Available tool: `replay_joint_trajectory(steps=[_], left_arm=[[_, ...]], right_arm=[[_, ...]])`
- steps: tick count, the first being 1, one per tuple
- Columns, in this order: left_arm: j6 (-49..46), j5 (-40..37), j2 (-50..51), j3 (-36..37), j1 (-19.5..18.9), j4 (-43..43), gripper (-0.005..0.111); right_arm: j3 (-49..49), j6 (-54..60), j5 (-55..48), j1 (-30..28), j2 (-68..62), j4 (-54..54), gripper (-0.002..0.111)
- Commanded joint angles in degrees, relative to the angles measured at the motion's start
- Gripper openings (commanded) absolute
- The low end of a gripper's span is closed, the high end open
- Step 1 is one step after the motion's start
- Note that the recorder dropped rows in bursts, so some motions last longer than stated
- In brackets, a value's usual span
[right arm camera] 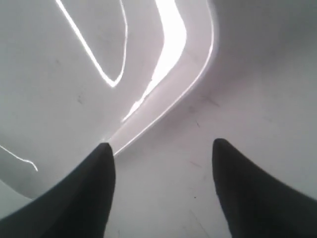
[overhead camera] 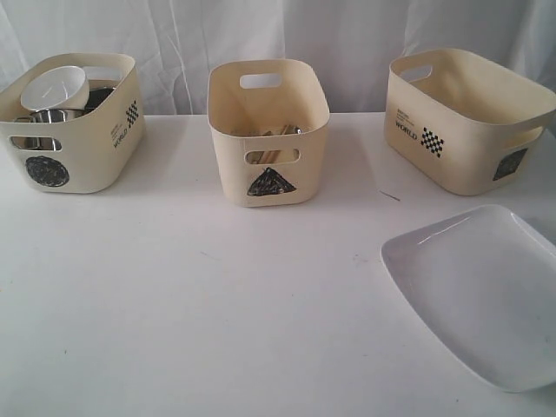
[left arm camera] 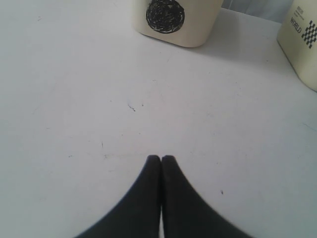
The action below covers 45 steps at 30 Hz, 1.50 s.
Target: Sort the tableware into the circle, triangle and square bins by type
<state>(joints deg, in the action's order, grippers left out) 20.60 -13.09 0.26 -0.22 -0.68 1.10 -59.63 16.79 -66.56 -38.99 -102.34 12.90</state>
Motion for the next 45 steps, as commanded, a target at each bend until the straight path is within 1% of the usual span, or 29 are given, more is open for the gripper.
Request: replay_joint_trajectory(steps=[1, 3, 6, 14, 22, 25, 28, 30, 31, 33, 35, 38, 40, 41, 43, 45], left_arm=[[0.0, 0.3, -0.3, 0.2, 0.2, -0.3, 0.0], [0.0, 0.3, -0.3, 0.2, 0.2, -0.3, 0.0], [0.0, 0.3, -0.3, 0.2, 0.2, -0.3, 0.0], [0.0, 0.3, -0.3, 0.2, 0.2, -0.3, 0.0], [0.0, 0.3, -0.3, 0.2, 0.2, -0.3, 0.0], [0.1, 0.3, -0.3, 0.2, 0.2, -0.3, 0.0], [0.1, 0.3, -0.3, 0.2, 0.2, -0.3, 0.0], [0.1, 0.3, -0.3, 0.2, 0.2, -0.3, 0.0], [0.1, 0.3, -0.3, 0.2, 0.2, -0.3, 0.0], [0.1, 0.3, -0.3, 0.2, 0.2, -0.3, 0.0], [0.1, 0.3, -0.3, 0.2, 0.2, -0.3, 0.0], [0.1, 0.3, -0.3, 0.2, 0.2, -0.3, 0.0], [0.0, 0.3, -0.3, 0.2, 0.2, -0.3, 0.0], [0.0, 0.3, -0.3, 0.2, 0.2, -0.3, 0.0], [0.0, 0.3, -0.3, 0.2, 0.2, -0.3, 0.0], [0.0, 0.3, -0.3, 0.2, 0.2, -0.3, 0.0]], right_arm=[[0.2, 3.5, 2.0, -0.5, -4.1, 1.7, 0.055], [0.2, 5.7, 3.2, -0.5, -6.0, 3.2, 0.055], [0.2, 5.9, 5.5, -0.5, -7.8, 4.2, 0.055], [0.2, 11.8, 12.2, -0.5, -8.6, 7.9, 0.055], [0.2, 11.6, 17.6, -0.5, -8.6, 9.6, 0.055], [0.2, 8.5, 21.1, -0.5, -8.6, 9.6, 0.055], [0.2, 8.5, 23.8, -0.5, -8.6, 9.6, 0.055], [0.2, 12.4, 25.1, -0.5, -9.1, 10.2, 0.055], [0.3, 16.9, 24.1, -0.5, -10.2, 11.0, 0.055], [0.3, 20.1, 20.6, -0.5, -12.1, 11.3, 0.05], [0.3, 21.4, 20.2, -0.4, -13.9, 12.2, 0.038], [0.3, 27.0, 19.6, -0.4, -15.2, 16.3, 0.017], [0.3, 30.7, 18.3, -0.4, -15.2, 18.9, 0.008], [0.3, 32.9, 17.8, -0.4, -15.2, 19.9, 0.004], [0.3, 37.5, 16.0, -0.4, -15.2, 22.8, 0.0], [0.3, 40.2, 14.8, -0.4, -15.2, 24.7, 0.0]])
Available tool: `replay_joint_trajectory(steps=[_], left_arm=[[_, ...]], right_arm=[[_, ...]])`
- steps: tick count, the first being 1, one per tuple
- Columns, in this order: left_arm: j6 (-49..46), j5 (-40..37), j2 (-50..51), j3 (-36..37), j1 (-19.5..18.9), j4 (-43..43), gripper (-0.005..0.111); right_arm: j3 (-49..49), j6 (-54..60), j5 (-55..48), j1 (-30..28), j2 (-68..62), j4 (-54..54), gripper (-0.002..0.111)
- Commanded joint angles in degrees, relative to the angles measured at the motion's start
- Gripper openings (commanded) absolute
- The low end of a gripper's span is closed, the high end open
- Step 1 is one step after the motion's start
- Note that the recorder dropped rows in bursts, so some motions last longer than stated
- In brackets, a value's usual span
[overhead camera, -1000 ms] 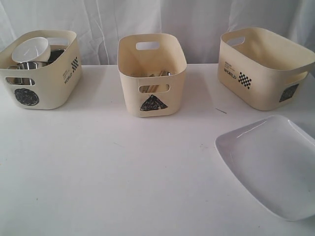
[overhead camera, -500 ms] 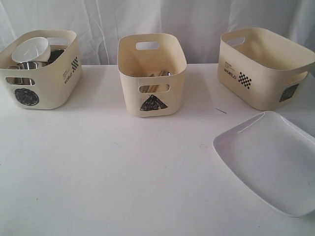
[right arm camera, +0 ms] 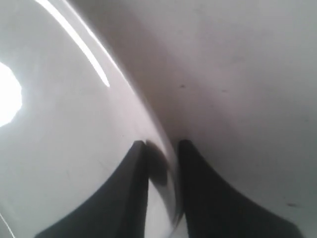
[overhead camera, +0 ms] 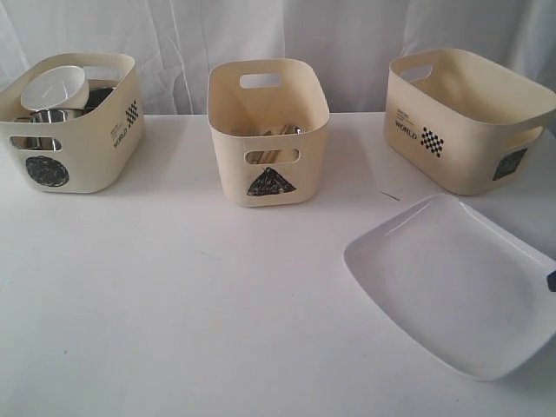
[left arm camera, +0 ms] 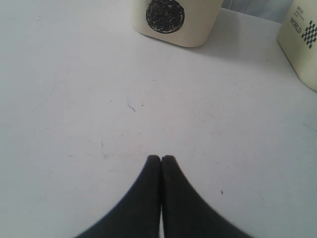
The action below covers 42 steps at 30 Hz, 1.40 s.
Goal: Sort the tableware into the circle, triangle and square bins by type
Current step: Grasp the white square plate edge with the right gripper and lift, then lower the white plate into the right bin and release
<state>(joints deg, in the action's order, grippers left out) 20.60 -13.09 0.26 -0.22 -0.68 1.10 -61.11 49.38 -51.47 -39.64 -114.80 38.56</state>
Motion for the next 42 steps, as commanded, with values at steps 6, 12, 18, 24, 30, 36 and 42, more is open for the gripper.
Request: replay_joint_trajectory(steps=[6, 12, 18, 24, 30, 36, 42], left_arm=[[0.0, 0.3, -0.3, 0.2, 0.2, -0.3, 0.0], [0.0, 0.3, -0.3, 0.2, 0.2, -0.3, 0.0], [0.0, 0.3, -0.3, 0.2, 0.2, -0.3, 0.0], [0.0, 0.3, -0.3, 0.2, 0.2, -0.3, 0.0], [0.0, 0.3, -0.3, 0.2, 0.2, -0.3, 0.0], [0.0, 0.3, -0.3, 0.2, 0.2, -0.3, 0.0], [0.0, 0.3, -0.3, 0.2, 0.2, -0.3, 0.0]], right_arm=[[1.8, 12.6, -3.2, 0.3, -2.7, 2.9, 0.0], [1.8, 14.9, -15.4, 0.3, -2.7, 13.0, 0.0], [1.8, 14.6, -18.5, 0.3, -1.6, 16.2, 0.0], [1.8, 14.5, -18.5, 0.3, 2.4, 16.5, 0.0], [1.8, 10.2, -18.5, 0.3, 6.4, 18.4, 0.0], [1.7, 0.8, -18.5, 0.3, 12.9, 18.5, 0.0], [0.1, -5.4, -18.5, 0.3, 19.6, 27.7, 0.0]])
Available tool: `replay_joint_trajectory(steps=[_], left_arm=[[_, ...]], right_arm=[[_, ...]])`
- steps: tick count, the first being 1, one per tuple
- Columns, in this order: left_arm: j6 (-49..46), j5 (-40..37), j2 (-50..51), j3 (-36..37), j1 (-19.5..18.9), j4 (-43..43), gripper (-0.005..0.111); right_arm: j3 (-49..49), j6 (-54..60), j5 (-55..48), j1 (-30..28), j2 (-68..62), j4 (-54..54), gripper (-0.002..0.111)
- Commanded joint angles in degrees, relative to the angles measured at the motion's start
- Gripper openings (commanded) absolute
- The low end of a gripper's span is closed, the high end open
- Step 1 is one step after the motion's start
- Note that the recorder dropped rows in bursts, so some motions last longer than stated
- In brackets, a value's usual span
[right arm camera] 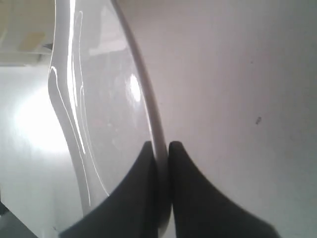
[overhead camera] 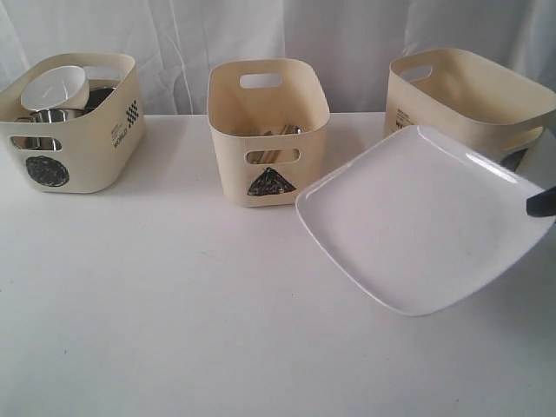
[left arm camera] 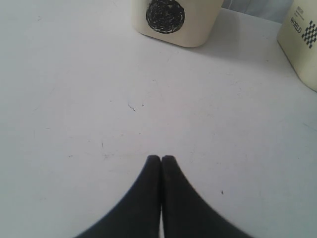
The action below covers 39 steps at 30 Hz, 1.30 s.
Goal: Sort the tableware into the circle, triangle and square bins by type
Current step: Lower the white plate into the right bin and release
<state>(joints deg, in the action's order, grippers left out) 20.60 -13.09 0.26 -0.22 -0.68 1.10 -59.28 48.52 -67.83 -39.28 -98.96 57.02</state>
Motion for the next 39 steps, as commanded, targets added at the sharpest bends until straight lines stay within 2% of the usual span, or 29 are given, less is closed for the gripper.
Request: replay_joint_trajectory(steps=[1, 9, 14, 25, 32, 39], left_arm=[[0.0, 0.3, -0.3, 0.2, 0.2, -0.3, 0.0], [0.0, 0.3, -0.3, 0.2, 0.2, -0.3, 0.0], [0.0, 0.3, -0.3, 0.2, 0.2, -0.3, 0.0], [0.0, 0.3, -0.3, 0.2, 0.2, -0.3, 0.0], [0.0, 0.3, -0.3, 0.2, 0.2, -0.3, 0.0], [0.0, 0.3, -0.3, 0.2, 0.2, -0.3, 0.0]], right_arm=[[-3.0, -4.9, -2.1, -0.1, 4.7, 12.1, 0.0], [-17.4, -6.3, -2.1, -0.1, 2.8, 32.7, 0.0], [-22.0, -6.3, 10.9, -0.1, 0.7, 33.8, 0.0], [-30.2, 0.4, 27.8, -0.1, -6.3, 33.4, 0.0], [-33.9, 12.8, 32.3, 1.6, -11.7, 33.2, 0.0], [-33.9, 37.0, 36.7, 6.4, -14.1, 33.1, 0.0]])
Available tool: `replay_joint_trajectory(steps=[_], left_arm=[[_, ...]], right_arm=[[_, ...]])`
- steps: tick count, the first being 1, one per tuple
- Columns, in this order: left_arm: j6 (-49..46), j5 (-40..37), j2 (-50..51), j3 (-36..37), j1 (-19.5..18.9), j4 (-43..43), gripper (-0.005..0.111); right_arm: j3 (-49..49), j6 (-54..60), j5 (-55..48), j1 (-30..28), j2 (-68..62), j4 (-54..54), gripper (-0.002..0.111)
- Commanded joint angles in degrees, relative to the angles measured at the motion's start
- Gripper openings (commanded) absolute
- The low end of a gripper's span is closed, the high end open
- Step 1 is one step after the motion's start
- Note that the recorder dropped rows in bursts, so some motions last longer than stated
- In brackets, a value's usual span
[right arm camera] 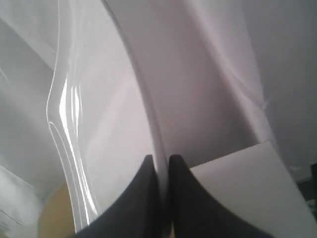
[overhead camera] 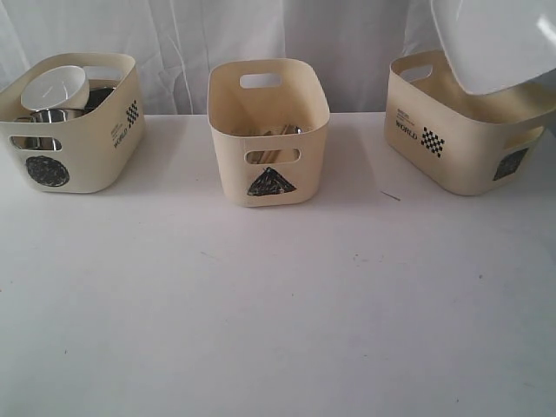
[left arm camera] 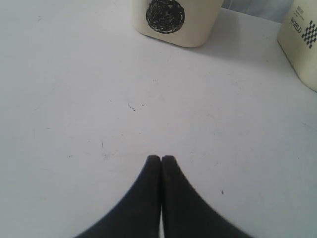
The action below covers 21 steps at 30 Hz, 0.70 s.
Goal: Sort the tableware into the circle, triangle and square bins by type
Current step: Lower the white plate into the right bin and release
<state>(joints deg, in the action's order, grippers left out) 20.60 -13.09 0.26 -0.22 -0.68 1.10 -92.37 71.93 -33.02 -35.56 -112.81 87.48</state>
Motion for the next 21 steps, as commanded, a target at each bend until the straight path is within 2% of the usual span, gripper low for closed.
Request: replay_joint_trajectory(steps=[1, 5, 12, 18, 21], left_arm=[[0.0, 0.3, -0.3, 0.2, 0.2, -0.3, 0.0], [0.0, 0.3, -0.3, 0.2, 0.2, -0.3, 0.0], [0.0, 0.3, -0.3, 0.2, 0.2, -0.3, 0.0], [0.0, 0.3, -0.3, 0.2, 0.2, -0.3, 0.0], [0.0, 0.3, -0.3, 0.2, 0.2, -0.3, 0.0]], right_arm=[[-0.8, 17.1, 2.3, 3.3, -0.3, 2.7, 0.0], [-0.8, 24.0, 3.5, 5.0, -0.6, 2.7, 0.0], [-0.8, 24.1, 8.9, 6.9, -0.6, 0.9, 0.0], [-0.8, 14.6, 16.6, 8.8, -0.6, -8.4, 0.0], [-0.8, 12.6, 16.3, 9.3, -0.6, -10.3, 0.001]])
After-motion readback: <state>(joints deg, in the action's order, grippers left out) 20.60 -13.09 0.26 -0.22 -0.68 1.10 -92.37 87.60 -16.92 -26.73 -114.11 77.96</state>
